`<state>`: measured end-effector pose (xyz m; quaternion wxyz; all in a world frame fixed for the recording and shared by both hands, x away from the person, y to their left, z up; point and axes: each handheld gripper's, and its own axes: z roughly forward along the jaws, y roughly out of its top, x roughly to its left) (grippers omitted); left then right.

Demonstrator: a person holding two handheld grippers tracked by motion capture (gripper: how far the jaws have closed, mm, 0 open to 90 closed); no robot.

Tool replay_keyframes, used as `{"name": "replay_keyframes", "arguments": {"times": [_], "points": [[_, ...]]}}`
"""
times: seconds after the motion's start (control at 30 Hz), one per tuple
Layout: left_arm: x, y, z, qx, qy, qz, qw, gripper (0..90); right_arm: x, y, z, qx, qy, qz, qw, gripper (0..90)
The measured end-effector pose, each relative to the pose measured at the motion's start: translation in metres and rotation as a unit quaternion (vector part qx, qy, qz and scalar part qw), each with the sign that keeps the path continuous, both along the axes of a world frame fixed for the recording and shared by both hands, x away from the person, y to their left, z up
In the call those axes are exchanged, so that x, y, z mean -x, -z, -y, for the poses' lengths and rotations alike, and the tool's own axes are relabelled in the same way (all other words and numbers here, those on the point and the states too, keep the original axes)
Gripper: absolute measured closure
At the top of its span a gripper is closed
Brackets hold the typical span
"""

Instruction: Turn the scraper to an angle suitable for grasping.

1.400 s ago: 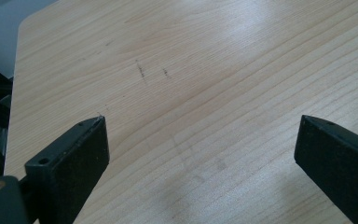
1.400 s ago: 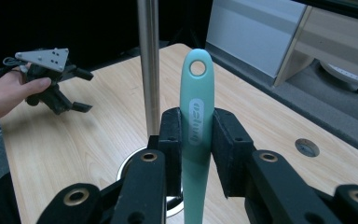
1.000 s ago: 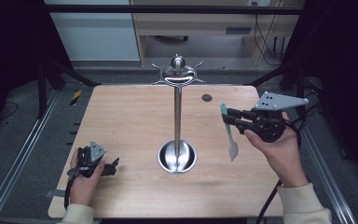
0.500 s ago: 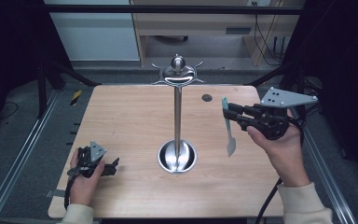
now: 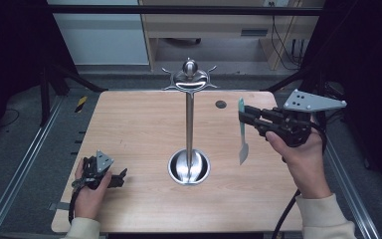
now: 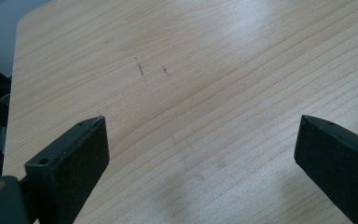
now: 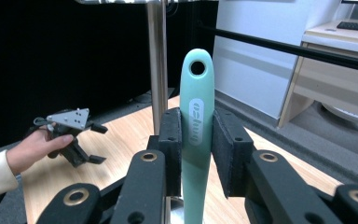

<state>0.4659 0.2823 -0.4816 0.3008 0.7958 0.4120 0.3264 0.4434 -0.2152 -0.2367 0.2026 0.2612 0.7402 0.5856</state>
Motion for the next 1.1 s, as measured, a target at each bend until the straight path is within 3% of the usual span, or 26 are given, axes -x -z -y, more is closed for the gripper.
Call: {"name": "replay_keyframes", "arguments": {"times": [0.63,1.1], "points": [[0.0,0.001,0.0,0.002,0.0,-0.001,1.0,2.9,-0.001,-0.017,-0.011,-0.023,-0.013,0.012,0.9996,74.3],[0.0,0.001,0.0,0.004,-0.002,-0.002,1.0,2.9,-0.004,-0.025,-0.018,-0.019,-0.027,0.011,0.9994,74.3]]}}
